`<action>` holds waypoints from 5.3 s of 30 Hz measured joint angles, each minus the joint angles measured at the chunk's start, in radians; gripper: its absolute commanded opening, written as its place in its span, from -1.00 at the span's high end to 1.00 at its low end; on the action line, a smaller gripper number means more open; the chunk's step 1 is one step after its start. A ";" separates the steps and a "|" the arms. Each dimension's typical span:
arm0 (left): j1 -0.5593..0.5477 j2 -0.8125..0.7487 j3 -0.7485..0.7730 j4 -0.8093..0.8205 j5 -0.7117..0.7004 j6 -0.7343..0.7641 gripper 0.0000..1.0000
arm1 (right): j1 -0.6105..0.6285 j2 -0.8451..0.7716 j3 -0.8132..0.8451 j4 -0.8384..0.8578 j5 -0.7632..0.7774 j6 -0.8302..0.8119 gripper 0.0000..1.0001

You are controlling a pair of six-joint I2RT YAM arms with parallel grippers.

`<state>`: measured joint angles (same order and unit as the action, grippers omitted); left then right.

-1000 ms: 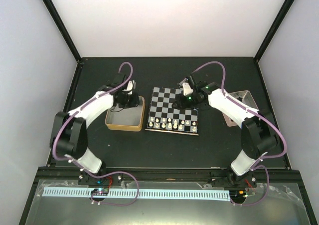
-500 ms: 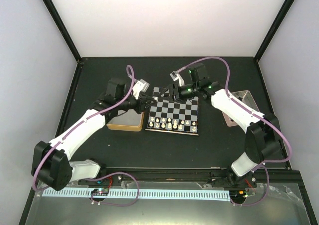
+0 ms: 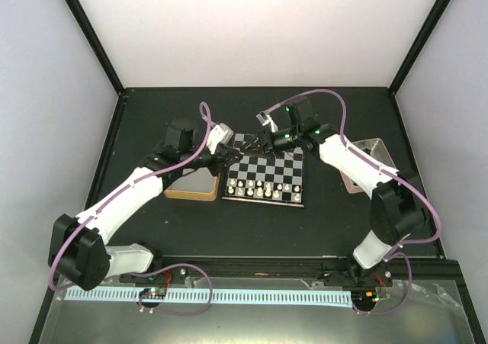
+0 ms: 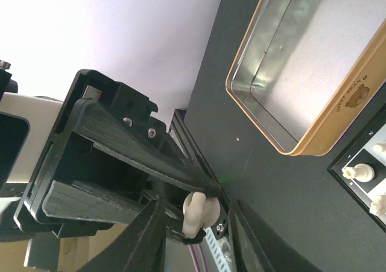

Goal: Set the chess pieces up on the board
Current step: Place the chess piece on the chessboard, then reset both arms

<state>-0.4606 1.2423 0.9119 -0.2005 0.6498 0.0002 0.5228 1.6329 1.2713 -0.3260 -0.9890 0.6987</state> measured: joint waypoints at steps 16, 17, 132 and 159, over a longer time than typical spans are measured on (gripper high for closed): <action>-0.012 0.001 0.004 -0.008 -0.055 -0.016 -0.40 | 0.010 0.006 0.010 -0.017 0.056 0.006 0.98; -0.012 -0.003 0.004 -0.012 -0.074 -0.024 -0.45 | 0.011 -0.005 0.009 -0.029 0.095 -0.010 0.98; 0.016 -0.537 -0.193 -0.111 -0.657 -0.385 -0.98 | 0.274 -0.317 -0.431 -0.273 1.174 -0.100 -0.10; 0.016 -0.959 0.068 -0.542 -0.763 -0.280 -0.98 | 0.272 -1.223 -0.212 -0.702 1.682 -0.065 -1.00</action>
<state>-0.4442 0.2836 0.9798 -0.7422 -0.1135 -0.2794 0.7952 0.4103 1.0588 -1.0279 0.6933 0.6338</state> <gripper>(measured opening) 0.989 0.999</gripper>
